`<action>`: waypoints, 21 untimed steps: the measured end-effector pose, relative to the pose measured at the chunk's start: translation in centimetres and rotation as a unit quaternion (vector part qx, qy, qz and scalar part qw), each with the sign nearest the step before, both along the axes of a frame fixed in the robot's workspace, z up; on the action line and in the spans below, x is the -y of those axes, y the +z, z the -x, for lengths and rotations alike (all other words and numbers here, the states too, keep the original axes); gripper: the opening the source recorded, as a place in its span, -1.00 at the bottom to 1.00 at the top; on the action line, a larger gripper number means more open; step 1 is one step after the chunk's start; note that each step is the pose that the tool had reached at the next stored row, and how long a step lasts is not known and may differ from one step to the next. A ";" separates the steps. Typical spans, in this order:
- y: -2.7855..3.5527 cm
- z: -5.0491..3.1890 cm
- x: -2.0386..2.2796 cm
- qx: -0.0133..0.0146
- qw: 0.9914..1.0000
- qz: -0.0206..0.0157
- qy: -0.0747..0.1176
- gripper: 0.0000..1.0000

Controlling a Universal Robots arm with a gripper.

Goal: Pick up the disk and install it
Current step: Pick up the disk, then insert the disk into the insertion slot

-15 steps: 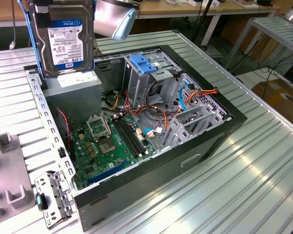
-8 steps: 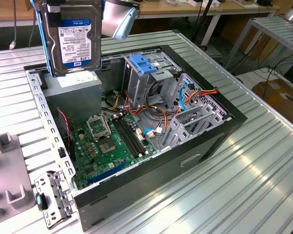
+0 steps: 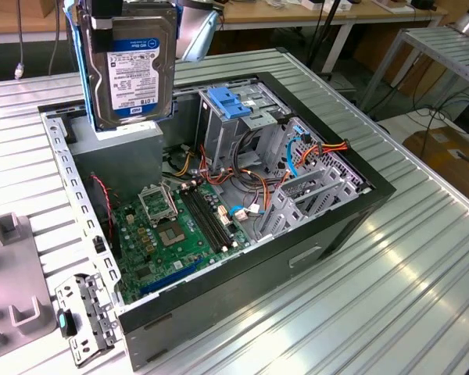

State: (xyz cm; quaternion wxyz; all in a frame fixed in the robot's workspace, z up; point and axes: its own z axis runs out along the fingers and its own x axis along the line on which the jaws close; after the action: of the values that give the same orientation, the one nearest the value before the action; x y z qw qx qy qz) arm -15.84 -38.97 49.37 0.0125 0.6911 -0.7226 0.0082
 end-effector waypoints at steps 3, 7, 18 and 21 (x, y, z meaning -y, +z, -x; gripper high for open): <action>0.00 -1.14 0.06 0.000 1.000 0.000 0.000 -0.26; -0.04 -3.63 0.07 0.000 1.000 0.000 0.000 -0.26; -0.04 -3.65 0.25 0.000 1.000 0.000 0.000 -0.26; -0.03 -3.66 0.40 0.000 1.000 0.000 0.000 -0.26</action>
State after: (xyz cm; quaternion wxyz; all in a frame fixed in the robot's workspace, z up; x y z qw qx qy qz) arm -12.19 -39.37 49.34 0.0125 0.6911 -0.7226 0.0082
